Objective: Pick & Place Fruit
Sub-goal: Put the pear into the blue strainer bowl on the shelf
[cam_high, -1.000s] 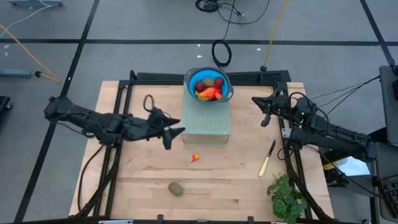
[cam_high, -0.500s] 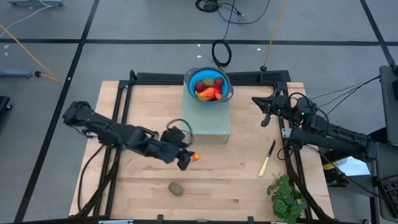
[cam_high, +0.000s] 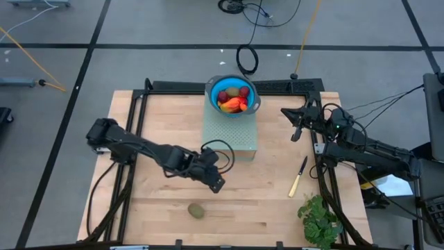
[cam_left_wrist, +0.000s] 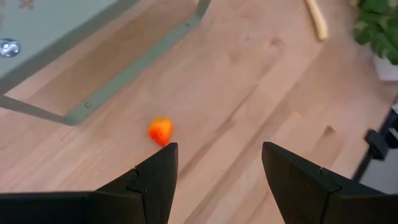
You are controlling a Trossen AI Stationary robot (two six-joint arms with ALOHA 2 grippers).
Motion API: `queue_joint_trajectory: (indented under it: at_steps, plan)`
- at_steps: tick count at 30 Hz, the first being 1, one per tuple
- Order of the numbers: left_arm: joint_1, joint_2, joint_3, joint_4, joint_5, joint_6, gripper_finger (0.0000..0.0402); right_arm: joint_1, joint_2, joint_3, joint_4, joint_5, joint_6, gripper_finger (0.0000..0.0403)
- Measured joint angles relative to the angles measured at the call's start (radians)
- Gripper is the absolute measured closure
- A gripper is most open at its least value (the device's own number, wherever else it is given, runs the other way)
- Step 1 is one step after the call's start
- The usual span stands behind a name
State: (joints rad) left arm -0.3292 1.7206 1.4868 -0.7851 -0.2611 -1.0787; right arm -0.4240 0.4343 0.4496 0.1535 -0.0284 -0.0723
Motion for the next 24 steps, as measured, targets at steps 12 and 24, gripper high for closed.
queue_joint_trajectory:
  at_steps: [12, 24]
  plan:
    - [0.041, 0.107, 0.0, 0.047, 0.058, -0.034, 0.0167, 0.0, -0.001, 0.0, 0.0, 0.0, 0.0, 0.0399]
    - [0.044, 0.194, 0.0, 0.051, 0.044, -0.142, 0.0167, 0.0, -0.001, 0.001, -0.001, 0.0, 0.0, 0.0399]
